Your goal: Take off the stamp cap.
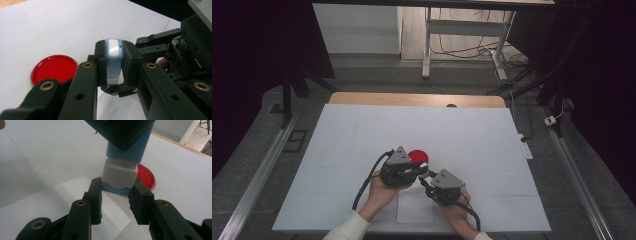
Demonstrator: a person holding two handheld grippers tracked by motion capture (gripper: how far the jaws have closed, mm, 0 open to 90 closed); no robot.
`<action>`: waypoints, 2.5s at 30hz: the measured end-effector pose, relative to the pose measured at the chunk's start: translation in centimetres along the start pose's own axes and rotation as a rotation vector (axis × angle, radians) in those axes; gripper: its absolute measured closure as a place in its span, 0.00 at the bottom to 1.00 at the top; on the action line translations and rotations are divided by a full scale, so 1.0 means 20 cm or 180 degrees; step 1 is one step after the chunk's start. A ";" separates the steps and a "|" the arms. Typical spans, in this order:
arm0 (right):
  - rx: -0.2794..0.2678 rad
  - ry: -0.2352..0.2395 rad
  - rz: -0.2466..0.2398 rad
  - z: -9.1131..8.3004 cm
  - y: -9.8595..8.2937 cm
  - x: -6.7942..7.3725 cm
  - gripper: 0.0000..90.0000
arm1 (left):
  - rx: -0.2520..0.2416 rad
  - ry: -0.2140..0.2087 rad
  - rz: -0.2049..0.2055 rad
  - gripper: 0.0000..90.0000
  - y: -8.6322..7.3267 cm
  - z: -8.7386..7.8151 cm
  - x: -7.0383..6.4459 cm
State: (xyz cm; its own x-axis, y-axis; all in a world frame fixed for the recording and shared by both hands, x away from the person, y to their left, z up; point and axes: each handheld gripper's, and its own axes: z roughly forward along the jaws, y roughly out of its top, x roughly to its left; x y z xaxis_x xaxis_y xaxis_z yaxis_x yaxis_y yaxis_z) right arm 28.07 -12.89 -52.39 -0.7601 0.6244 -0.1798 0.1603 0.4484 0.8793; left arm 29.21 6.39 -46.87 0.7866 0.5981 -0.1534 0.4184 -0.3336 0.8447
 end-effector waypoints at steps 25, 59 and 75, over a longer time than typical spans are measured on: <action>0.0036 -0.0120 -0.0060 0.00 0.01 0.00 0.72 | -0.0070 0.0012 -0.0115 0.84 -0.01 0.00 0.01; 0.0033 -0.0177 -0.0265 -0.02 0.03 -0.01 0.73 | -0.0178 -0.0034 -0.0227 0.84 -0.01 -0.02 0.02; 0.0005 -0.0190 -0.0278 -0.03 0.03 -0.01 0.73 | -0.0231 -0.0072 -0.0263 0.84 -0.01 -0.03 0.02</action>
State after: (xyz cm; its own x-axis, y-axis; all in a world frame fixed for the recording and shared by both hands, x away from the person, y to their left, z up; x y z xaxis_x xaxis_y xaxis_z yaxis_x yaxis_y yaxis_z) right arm 27.99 -13.09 -51.60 -0.7324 0.6198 -0.2819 0.0960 0.5039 0.8584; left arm 29.20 7.12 -46.90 0.7612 0.6046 -0.2348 0.4489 -0.2298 0.8635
